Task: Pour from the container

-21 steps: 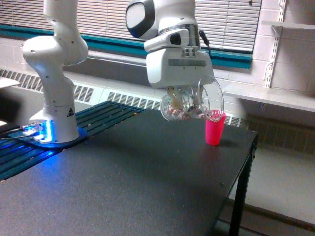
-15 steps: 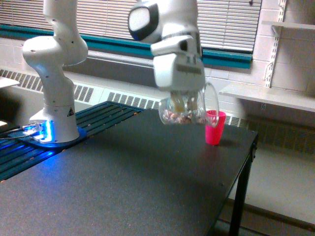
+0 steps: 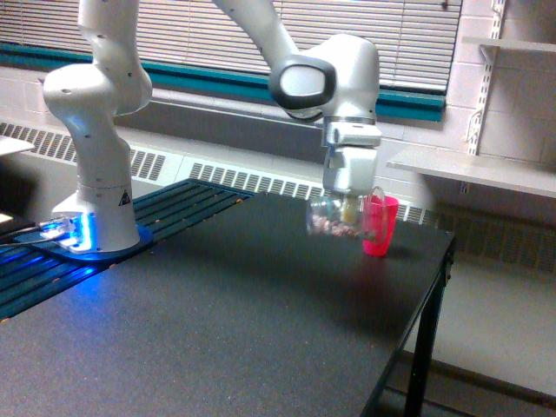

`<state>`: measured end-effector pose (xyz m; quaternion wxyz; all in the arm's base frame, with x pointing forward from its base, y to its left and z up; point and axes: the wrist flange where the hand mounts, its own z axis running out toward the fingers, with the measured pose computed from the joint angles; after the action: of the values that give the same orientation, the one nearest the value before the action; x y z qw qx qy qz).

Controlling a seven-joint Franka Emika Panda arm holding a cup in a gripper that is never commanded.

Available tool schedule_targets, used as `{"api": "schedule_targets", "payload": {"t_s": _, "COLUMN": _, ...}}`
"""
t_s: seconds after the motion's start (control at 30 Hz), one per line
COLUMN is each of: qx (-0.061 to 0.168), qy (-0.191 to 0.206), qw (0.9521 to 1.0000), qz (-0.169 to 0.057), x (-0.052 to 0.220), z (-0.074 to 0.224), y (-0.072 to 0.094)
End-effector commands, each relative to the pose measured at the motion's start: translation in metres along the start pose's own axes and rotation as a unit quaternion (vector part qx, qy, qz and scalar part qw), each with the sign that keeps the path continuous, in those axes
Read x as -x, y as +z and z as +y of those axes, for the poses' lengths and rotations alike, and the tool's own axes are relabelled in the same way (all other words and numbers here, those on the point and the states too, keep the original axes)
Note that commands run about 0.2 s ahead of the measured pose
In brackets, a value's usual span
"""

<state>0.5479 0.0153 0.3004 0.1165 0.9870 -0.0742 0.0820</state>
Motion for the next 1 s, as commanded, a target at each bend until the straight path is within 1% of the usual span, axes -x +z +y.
{"api": "schedule_targets", "payload": {"t_s": 0.03, "qx": 0.003, "qy": -0.07, "qw": 0.9967, "qz": 0.042, "x": 0.015, "z": -0.076, "y": -0.037}}
{"api": "schedule_targets", "payload": {"t_s": 0.13, "qx": 0.006, "qy": -0.106, "qw": 0.9924, "qz": 0.063, "x": 0.025, "z": -0.105, "y": -0.051}}
{"api": "schedule_targets", "payload": {"t_s": 0.2, "qx": 0.008, "qy": -0.132, "qw": 0.9881, "qz": 0.077, "x": 0.033, "z": -0.124, "y": -0.06}}
{"api": "schedule_targets", "payload": {"t_s": 0.3, "qx": 0.011, "qy": -0.169, "qw": 0.9807, "qz": 0.098, "x": 0.048, "z": -0.152, "y": -0.072}}
{"api": "schedule_targets", "payload": {"t_s": 0.4, "qx": 0.014, "qy": -0.202, "qw": 0.9721, "qz": 0.118, "x": 0.064, "z": -0.177, "y": -0.084}}
{"api": "schedule_targets", "payload": {"t_s": 0.43, "qx": 0.015, "qy": -0.213, "qw": 0.9688, "qz": 0.126, "x": 0.069, "z": -0.186, "y": -0.088}}
{"api": "schedule_targets", "payload": {"t_s": 0.57, "qx": 0.017, "qy": -0.26, "qw": 0.9524, "qz": 0.159, "x": 0.09, "z": -0.217, "y": -0.106}}
{"api": "schedule_targets", "payload": {"t_s": 0.67, "qx": 0.019, "qy": -0.295, "qw": 0.9378, "qz": 0.182, "x": 0.107, "z": -0.237, "y": -0.118}}
{"api": "schedule_targets", "payload": {"t_s": 0.73, "qx": 0.03, "qy": -0.301, "qw": 0.9347, "qz": 0.187, "x": 0.111, "z": -0.238, "y": -0.117}}
{"api": "schedule_targets", "payload": {"t_s": 0.8, "qx": 0.03, "qy": -0.304, "qw": 0.9329, "qz": 0.19, "x": 0.116, "z": -0.242, "y": -0.118}}
{"api": "schedule_targets", "payload": {"t_s": 0.83, "qx": 0.028, "qy": -0.305, "qw": 0.9326, "qz": 0.192, "x": 0.117, "z": -0.243, "y": -0.119}}
{"api": "schedule_targets", "payload": {"t_s": 0.93, "qx": 0.032, "qy": -0.31, "qw": 0.9312, "qz": 0.189, "x": 0.124, "z": -0.244, "y": -0.116}}
{"api": "schedule_targets", "payload": {"t_s": 1.0, "qx": 0.03, "qy": -0.309, "qw": 0.932, "qz": 0.187, "x": 0.127, "z": -0.245, "y": -0.114}}
